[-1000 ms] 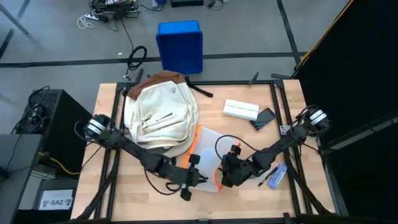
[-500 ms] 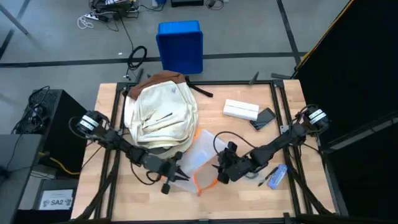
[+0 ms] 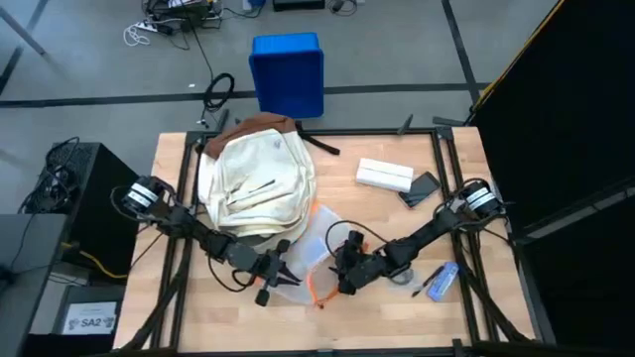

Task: Unpack backpack
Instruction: Remove the playing card box from the zip bag

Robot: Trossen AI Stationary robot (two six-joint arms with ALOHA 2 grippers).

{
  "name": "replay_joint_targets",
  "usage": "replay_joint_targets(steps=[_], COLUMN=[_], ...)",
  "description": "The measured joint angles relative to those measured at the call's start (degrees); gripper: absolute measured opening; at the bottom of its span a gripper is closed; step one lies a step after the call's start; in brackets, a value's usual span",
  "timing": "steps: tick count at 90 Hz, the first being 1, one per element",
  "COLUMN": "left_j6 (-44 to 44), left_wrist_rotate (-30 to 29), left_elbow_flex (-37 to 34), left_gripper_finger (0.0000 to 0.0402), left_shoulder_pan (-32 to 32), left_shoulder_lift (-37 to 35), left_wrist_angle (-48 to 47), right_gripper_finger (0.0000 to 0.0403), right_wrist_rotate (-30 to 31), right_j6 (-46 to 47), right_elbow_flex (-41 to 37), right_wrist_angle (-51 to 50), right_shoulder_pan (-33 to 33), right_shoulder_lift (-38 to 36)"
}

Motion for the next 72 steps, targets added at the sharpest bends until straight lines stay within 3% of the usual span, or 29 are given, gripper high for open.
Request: replay_joint_targets(steps=[33,72], left_j6=[1.07,1.15], left_wrist_rotate=[-1.41,-1.52], left_elbow_flex=[0.02,0.02], left_gripper_finger=[0.0000,0.0000], left_shoulder_pan=[-0.02,-0.01], left_shoulder_lift=[0.02,0.04], left_wrist_angle=[-0.13,-0.15], right_gripper_finger=[0.0213,0.0245], right_wrist_rotate=[-2.15,-4.30], right_j6=[-4.44,-12.36], right_elbow_flex=[0.00,0.00], right_wrist_angle=[5.89,12.27], right_shoulder_pan=[-0.18,-3.84], right_shoulder_lift=[0.04,0.04])
